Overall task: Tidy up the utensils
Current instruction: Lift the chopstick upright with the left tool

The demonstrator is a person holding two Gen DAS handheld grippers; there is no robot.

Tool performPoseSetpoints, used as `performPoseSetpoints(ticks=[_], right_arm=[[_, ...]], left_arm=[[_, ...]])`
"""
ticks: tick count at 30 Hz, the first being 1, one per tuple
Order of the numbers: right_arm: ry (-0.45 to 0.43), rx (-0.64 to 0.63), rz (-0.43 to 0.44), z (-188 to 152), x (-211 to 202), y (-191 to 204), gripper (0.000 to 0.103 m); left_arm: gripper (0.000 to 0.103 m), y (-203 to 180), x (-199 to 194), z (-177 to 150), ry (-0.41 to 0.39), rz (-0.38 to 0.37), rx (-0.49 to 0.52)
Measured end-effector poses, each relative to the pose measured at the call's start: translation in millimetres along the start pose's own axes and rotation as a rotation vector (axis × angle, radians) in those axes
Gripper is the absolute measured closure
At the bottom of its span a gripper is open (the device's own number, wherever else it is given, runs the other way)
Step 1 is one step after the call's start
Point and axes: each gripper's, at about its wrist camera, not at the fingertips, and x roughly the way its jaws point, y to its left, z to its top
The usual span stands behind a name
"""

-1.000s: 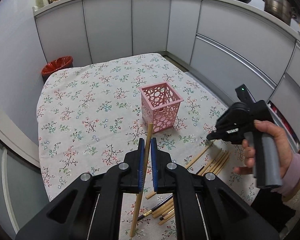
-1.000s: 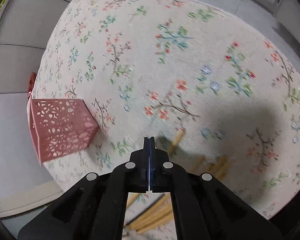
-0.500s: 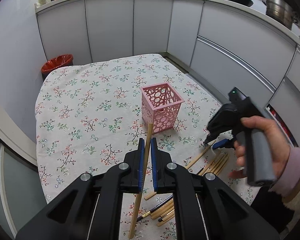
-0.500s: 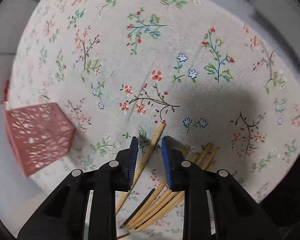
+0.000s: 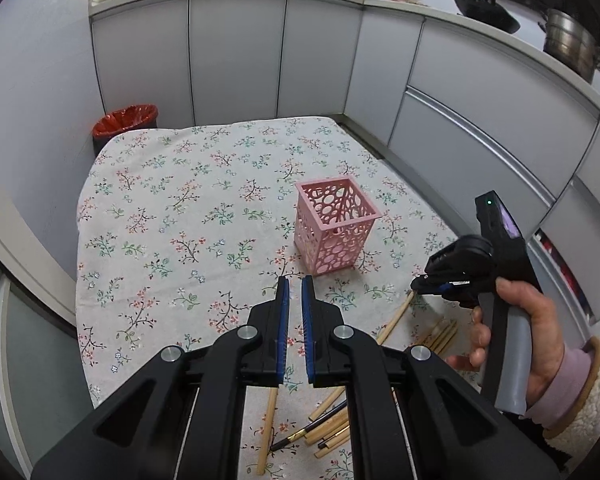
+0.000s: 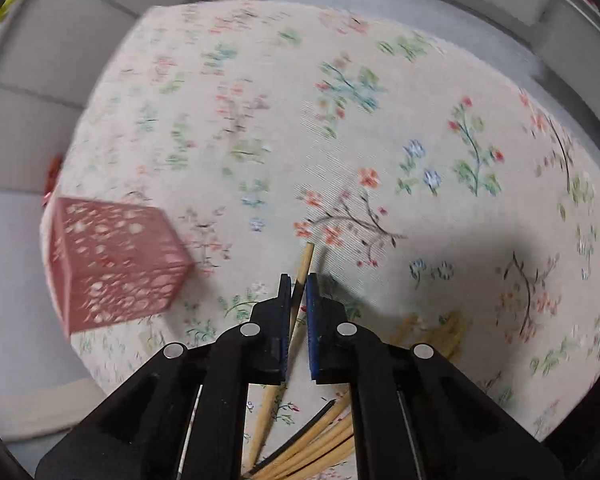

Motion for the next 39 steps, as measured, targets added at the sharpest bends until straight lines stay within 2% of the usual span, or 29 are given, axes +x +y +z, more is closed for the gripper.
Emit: performPoseSetpoints(ticks=[3,6,9,14,15,16,18,20,21,23,24,25,27,28,29,30,31,34,37,39], right_arm=[[0.011,-0.024,0.048,-0.9,-13.2,-8.2,0.096],[0.030,-0.018,0.063,-0.2,-17.9,-18.3,0.096],[0.082,-0.002,0.035,1.8,-2.8,-17.7,0.095],[0.166,0.016,0.016,6.4,16.9,-22.0,0.094],[0.170,0.009,0.016,6.6,18.0,-20.5,0.091],[0.176,-0.002,0.014,6.6,16.9,-18.2,0.091],[0.190,-0.006,0.016,7.2,16.4,-17.0,0.083],[0.192,-0.010,0.017,9.6,21.7,-9.4,0.081],[0.194,-0.014,0.014,8.8,21.6,-9.7,0.081],[0.194,-0.012,0.010,9.3,26.9,-4.7,0.080],[0.195,-0.009,0.004,9.1,26.4,-3.6,0.078],[0.195,-0.006,-0.005,8.8,27.3,-1.9,0.078],[0.182,-0.027,-0.053,7.1,31.9,11.4,0.079],[0.170,-0.042,-0.084,5.4,32.8,16.7,0.082],[0.153,-0.064,-0.125,2.8,32.8,21.9,0.091],[0.125,-0.092,-0.170,0.4,33.2,28.4,0.093],[0.105,-0.097,-0.174,-0.8,33.2,31.7,0.093],[0.072,-0.100,-0.156,-1.7,32.3,35.4,0.094],[0.049,-0.100,-0.083,-1.1,30.4,33.5,0.095],[0.043,-0.120,-0.003,-2.9,24.3,36.9,0.096]], left_arm=[[0.096,2.1,14.4,-1.6,0.054,-0.019,-0.014],[0.096,11.7,57.8,-8.4,0.201,-0.075,-0.061],[0.096,19.8,104.8,-16.0,0.350,-0.053,-0.084],[0.096,23.2,148.5,-20.4,0.434,-0.031,-0.086],[0.094,22.0,155.0,-19.8,0.441,-0.027,-0.081],[0.088,20.5,159.1,-19.4,0.447,-0.027,-0.078],[0.079,16.0,168.9,-19.9,0.461,-0.013,-0.060],[0.077,11.9,179.6,-23.5,0.480,0.015,-0.044],[0.076,10.4,180.8,-25.0,0.459,0.025,-0.033],[0.079,10.9,183.1,-28.3,0.465,0.035,-0.027],[0.092,10.9,183.4,-30.0,0.463,0.054,-0.019],[0.096,9.1,183.2,-33.1,0.459,0.095,0.012],[0.096,6.2,181.8,-37.3,0.452,0.110,0.026],[0.096,4.8,181.2,-38.8,0.447,0.117,0.028],[0.096,3.1,180.2,-41.0,0.439,0.125,0.031],[0.097,2.2,178.8,-42.8,0.432,0.136,0.032],[0.097,0.6,175.1,-46.9,0.421,0.152,0.042],[0.097,12.6,159.3,-55.8,0.400,0.152,0.022],[0.097,30.2,135.2,-58.8,0.355,0.148,-0.023],[0.097,38.8,114.6,-58.9,0.312,0.136,-0.062]])
